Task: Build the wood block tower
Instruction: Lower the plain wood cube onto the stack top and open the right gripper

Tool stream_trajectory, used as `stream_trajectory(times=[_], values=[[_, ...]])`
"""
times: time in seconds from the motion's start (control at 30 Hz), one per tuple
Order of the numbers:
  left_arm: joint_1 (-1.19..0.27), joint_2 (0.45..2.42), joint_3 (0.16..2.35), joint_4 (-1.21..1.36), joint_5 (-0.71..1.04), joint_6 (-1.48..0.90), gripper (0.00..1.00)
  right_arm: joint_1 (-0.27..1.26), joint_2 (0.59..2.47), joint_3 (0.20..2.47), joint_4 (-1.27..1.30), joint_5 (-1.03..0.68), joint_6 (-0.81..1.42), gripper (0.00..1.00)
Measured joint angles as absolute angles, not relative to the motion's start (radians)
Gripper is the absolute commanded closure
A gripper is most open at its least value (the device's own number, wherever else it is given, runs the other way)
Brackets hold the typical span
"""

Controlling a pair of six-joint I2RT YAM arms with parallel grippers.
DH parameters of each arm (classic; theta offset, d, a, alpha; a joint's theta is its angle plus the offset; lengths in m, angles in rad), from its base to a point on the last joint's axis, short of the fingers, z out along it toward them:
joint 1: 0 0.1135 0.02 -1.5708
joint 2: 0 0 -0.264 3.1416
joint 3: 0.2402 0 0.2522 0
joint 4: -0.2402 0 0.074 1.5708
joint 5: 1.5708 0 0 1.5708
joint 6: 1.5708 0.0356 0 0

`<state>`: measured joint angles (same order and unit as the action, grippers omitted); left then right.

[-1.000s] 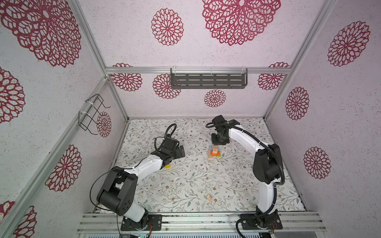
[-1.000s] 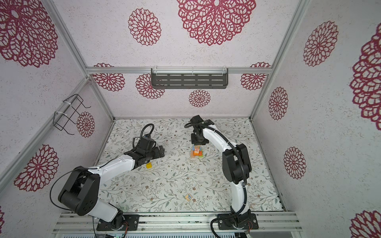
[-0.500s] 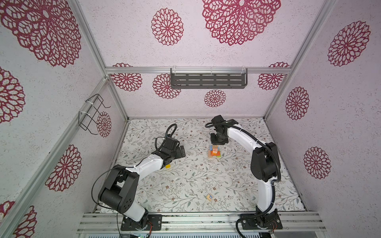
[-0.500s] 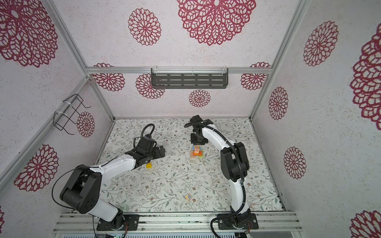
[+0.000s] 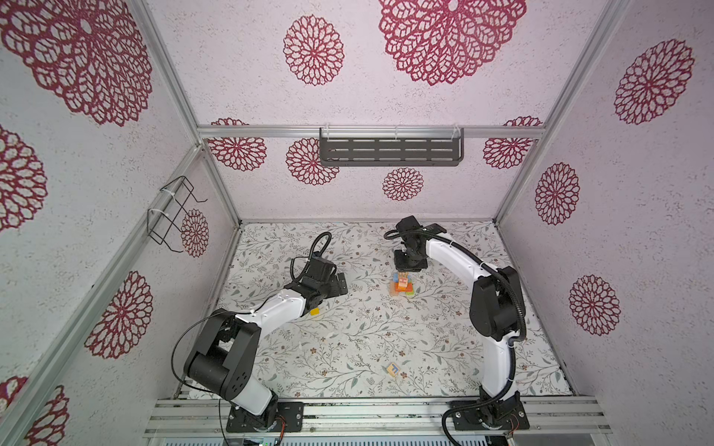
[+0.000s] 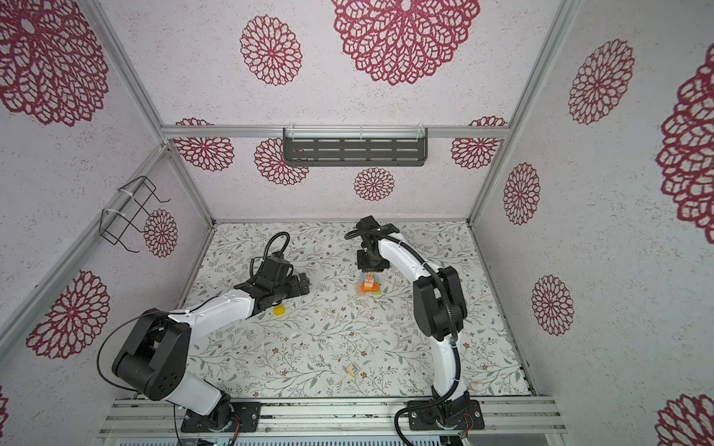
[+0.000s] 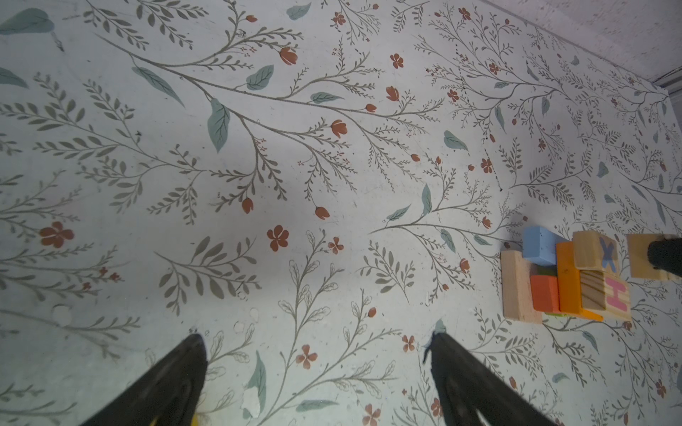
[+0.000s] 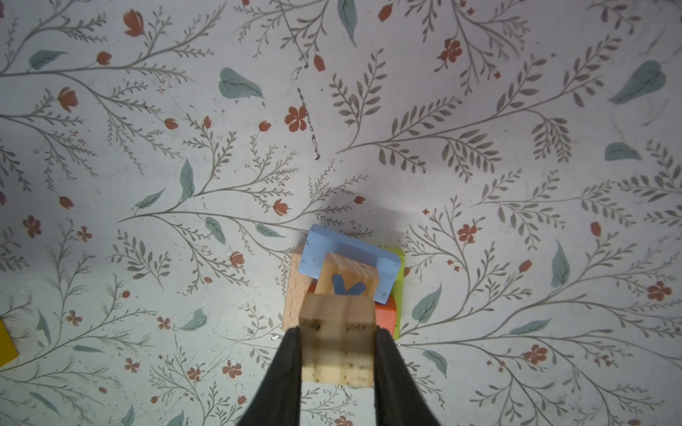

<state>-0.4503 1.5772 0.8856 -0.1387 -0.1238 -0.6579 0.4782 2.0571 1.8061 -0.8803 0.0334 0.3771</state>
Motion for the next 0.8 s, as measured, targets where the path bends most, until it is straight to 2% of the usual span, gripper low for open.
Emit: stream_trajectory(times=[0.43,0.8], values=[[-0.448,1.577,0.886,-0.139,-0.123,-0.658,0.03,0.478,2.079,1.806,-0.872,0.029,0.377,0.71],[-0.446,1.577,0.886,-0.139,-0.122,-0.658,0.03,0.478,2.081,1.806,-0.868,0.029,0.377,0.64]])
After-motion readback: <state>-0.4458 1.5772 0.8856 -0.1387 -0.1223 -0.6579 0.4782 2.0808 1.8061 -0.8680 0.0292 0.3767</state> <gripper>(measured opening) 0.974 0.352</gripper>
